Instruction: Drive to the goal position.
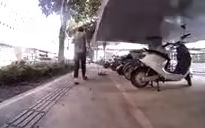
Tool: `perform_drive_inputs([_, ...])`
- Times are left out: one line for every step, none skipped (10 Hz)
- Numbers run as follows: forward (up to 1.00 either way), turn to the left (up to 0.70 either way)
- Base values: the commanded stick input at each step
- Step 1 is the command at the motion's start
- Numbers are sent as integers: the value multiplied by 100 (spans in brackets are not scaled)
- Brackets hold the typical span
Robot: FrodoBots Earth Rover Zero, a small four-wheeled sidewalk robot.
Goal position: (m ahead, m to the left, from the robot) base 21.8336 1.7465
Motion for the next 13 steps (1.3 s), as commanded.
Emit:
perform_drive_inputs([45,0])
perform_drive_inputs([45,0])
perform_drive_inputs([45,0])
perform_drive_inputs([45,0])
perform_drive_inputs([45,0])
perform_drive_inputs([45,0])
perform_drive_inputs([45,0])
perform_drive_inputs([45,0])
perform_drive_inputs([45,0])
perform_drive_inputs([45,0])
perform_drive_inputs([45,0])
perform_drive_inputs([45,0])
perform_drive_inputs([45,0])
